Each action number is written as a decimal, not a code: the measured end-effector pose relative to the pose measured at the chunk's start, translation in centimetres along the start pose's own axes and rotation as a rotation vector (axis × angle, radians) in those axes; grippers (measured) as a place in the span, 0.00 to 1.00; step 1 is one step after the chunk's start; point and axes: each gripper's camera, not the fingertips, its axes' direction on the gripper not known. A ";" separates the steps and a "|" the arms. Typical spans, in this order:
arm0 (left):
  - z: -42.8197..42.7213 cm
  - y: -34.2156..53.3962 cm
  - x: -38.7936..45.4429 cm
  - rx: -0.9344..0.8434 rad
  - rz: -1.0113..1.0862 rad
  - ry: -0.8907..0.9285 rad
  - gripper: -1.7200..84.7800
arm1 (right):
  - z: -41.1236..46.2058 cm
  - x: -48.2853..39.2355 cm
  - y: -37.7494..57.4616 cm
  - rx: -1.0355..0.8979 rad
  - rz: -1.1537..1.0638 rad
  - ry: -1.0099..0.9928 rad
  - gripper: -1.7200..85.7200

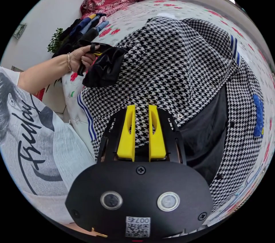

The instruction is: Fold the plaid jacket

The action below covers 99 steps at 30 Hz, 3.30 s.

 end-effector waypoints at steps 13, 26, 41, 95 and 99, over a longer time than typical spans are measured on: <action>-20.7 9.1 4.3 0.583 -0.030 -0.696 0.03 | 2.2 -3.1 -7.8 -0.100 -0.094 0.105 0.09; 0.3 16.7 5.6 0.113 0.304 -0.275 0.07 | 5.0 -13.2 -16.1 -0.173 -0.895 0.143 0.05; 1.7 14.9 7.0 0.087 0.468 -0.298 0.08 | 4.4 -11.7 -22.7 -0.425 -1.116 -0.099 0.09; 8.0 -6.0 1.8 -0.630 0.569 -0.131 0.01 | -3.9 -15.4 0.9 0.028 -0.899 0.224 0.02; 6.4 -5.3 3.8 -0.634 0.662 -0.298 0.01 | -3.9 -15.2 1.6 0.054 -0.902 0.213 0.02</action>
